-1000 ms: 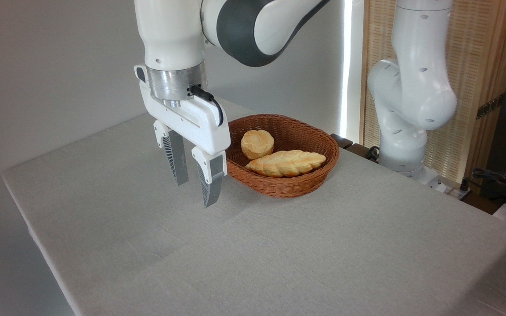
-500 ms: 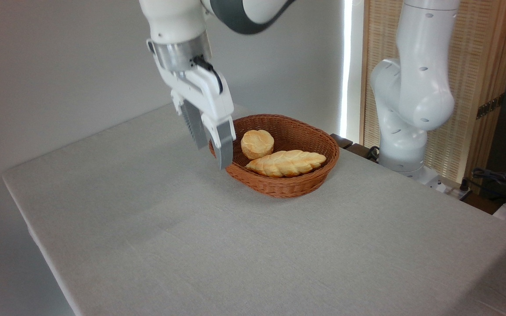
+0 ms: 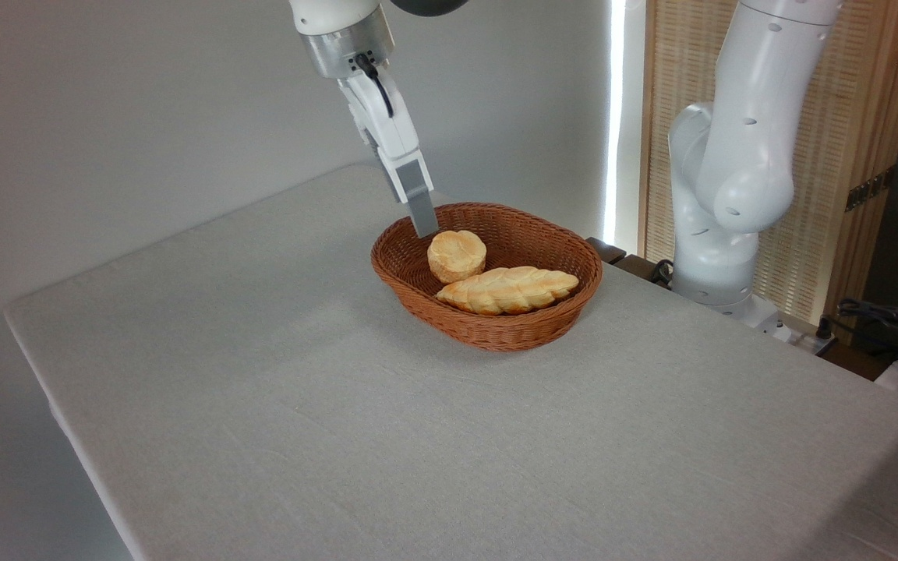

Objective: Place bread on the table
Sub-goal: 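Raise the gripper and move it over the round bun in the basket, then lower the gripper onto the round bun and close on it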

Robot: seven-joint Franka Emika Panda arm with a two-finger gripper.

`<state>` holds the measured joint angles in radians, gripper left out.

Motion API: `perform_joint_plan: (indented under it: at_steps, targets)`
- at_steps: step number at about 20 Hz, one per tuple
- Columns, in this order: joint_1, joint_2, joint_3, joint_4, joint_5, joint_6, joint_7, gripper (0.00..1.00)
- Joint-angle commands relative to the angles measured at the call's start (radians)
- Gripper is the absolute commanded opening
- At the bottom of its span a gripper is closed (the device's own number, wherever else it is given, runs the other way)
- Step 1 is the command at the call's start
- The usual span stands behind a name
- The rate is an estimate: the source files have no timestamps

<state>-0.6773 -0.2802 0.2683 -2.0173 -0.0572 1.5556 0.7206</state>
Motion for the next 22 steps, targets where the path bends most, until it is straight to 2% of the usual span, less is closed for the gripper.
perform_joint_plan:
  at_steps: [1,6,9,12,16,18,22]
  targets:
    - [-0.041,-0.068,0.011,-0.089,0.002,-0.011,0.030,1.00]
    - [-0.094,-0.094,0.009,-0.170,0.007,-0.006,0.030,1.00]
    - [-0.114,-0.093,0.009,-0.202,0.008,0.018,0.039,1.00]
    - [-0.152,-0.074,0.009,-0.215,0.008,0.055,0.039,1.00]
    - [-0.160,-0.033,0.009,-0.215,0.008,0.075,0.042,1.00]
    - [-0.180,-0.002,0.009,-0.215,0.010,0.080,0.042,1.00]
    - [-0.179,0.045,0.009,-0.215,0.010,0.099,0.042,1.00]
